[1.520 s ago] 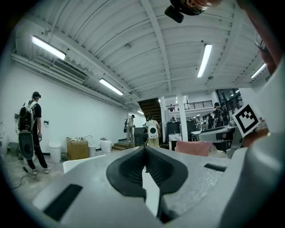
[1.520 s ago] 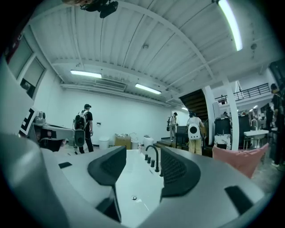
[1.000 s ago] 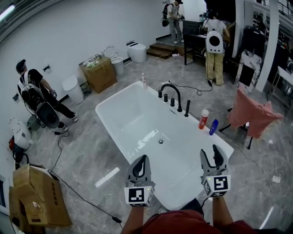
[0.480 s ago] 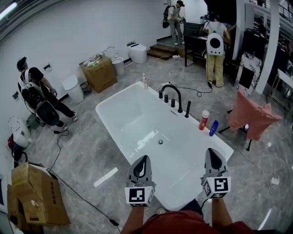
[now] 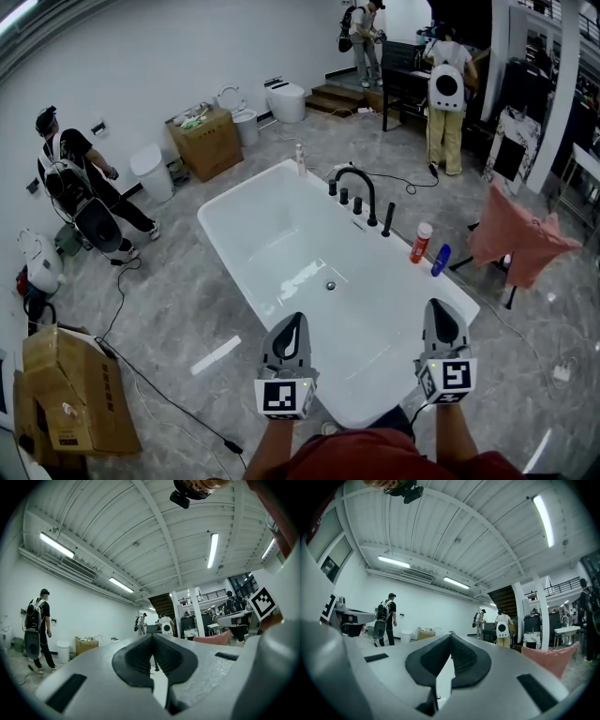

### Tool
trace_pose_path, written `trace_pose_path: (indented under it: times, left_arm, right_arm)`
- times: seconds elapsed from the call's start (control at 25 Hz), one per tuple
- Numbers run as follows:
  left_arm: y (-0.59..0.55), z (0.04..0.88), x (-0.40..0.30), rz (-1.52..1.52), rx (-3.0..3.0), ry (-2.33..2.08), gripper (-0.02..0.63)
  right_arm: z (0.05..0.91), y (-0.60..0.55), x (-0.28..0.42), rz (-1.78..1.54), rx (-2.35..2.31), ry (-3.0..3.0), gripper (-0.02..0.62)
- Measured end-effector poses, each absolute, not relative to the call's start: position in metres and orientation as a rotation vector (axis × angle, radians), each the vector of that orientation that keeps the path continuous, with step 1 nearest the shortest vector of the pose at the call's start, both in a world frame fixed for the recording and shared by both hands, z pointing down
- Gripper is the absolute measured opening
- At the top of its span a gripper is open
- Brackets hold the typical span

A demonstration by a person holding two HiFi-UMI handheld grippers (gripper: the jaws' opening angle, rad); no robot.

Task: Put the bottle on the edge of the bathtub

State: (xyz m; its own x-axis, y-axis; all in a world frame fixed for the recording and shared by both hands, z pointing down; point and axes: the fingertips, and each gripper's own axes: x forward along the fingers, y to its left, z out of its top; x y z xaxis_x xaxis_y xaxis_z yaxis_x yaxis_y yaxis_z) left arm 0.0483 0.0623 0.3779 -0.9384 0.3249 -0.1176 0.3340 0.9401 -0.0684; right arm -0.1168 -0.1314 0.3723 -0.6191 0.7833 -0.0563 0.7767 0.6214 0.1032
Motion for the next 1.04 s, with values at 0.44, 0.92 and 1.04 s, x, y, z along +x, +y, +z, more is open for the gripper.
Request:
trace_pose_path:
  times: [0.44, 0.92, 1.04]
  left_arm:
    - [0.069, 0.367, 0.04, -0.118, 0.521, 2.964, 0.005]
    - [0.075, 0.373, 0.032, -0.107, 0.516, 2.972, 0.005]
    - [0.078, 0.373, 0.03, -0.127, 0.516, 2.957, 0.005]
  right_arm:
    - [0.366, -0.125, -0.126, 0.116, 1.326, 2.734, -0.002]
    - [0.374, -0.122, -0.133, 0.128, 1.316, 2.752, -0.002]
    - [0.375, -0.12, -0.135, 0.127, 1.315, 2.749, -0.002]
